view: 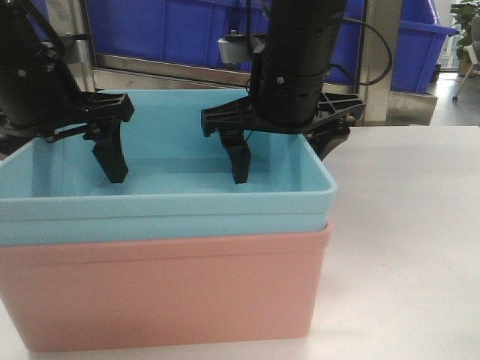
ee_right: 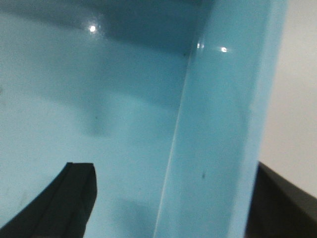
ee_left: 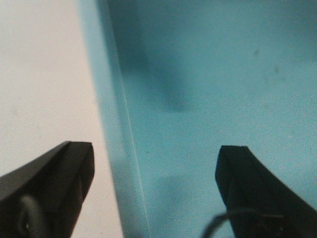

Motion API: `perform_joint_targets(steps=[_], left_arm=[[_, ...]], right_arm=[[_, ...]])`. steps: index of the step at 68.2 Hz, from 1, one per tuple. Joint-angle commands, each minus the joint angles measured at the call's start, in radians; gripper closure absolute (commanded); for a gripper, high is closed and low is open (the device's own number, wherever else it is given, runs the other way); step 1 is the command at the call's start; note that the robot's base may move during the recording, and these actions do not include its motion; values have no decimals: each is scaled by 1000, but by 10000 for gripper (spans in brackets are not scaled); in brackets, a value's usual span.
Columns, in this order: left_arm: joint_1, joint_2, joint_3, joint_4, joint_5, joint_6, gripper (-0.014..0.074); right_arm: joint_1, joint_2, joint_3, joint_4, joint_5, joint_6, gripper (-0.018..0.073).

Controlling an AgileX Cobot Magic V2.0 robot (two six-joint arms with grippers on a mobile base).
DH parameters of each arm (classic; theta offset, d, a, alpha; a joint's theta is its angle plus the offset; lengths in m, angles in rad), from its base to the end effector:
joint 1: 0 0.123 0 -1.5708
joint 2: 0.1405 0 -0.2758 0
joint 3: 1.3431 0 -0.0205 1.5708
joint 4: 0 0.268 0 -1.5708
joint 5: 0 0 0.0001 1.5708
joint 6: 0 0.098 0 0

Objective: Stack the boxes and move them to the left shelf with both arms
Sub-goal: 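Lower both grippers onto opposite walls of the stacked light-blue bin, then grip the stacked bins with both grippers and lift them off the table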

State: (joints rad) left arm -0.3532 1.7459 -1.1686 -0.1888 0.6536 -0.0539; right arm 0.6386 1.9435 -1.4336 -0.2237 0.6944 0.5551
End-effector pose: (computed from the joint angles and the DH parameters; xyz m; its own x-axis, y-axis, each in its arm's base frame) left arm 0.3458 -0.1394 0.1888 -0.9118 0.1212 -0.3923 0.2080 0.9601 -0.1870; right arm 0.3550 0.2462 0.1853 -0.8665 -0.1836 -0.4643 -0.2326 0.9713 0.0498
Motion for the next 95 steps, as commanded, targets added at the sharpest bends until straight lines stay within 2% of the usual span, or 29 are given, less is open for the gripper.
perform_joint_targets(steps=[1, 9, 22, 26, 42, 55, 66, 70, 83, 95], left_arm=[[-9, -6, -20, -14, -39, 0, 225], [-9, 12, -20, -15, -35, 0, 320], [-9, 14, -20, -21, -24, 0, 562], [-9, 14, -20, -21, -22, 0, 624], [-9, -24, -22, -21, -17, -4, 607], [-10, -133, -22, -21, 2, -39, 608], [-54, -239, -22, 8, 11, -87, 608], [-83, -277, -22, 37, 14, -137, 608], [-206, -362, -78, 222, 92, -331, 608], [-330, -367, -189, 370, 184, -451, 608]], right_arm=[[-4, -9, -13, -14, -50, -12, -42], [-4, -9, -13, -14, -49, -12, 115], [-4, -9, -13, -14, -19, -12, 522], [-4, -9, -13, -14, -12, -11, 494], [-4, -30, -13, -24, 21, -6, 503], [-4, -131, -14, -66, 17, 37, 503], [-1, -232, -14, -95, 19, 56, 503], [4, -274, -14, -95, 22, 56, 503], [38, -366, -17, -106, 31, 56, 503], [105, -375, -70, -139, 57, 74, 503]])
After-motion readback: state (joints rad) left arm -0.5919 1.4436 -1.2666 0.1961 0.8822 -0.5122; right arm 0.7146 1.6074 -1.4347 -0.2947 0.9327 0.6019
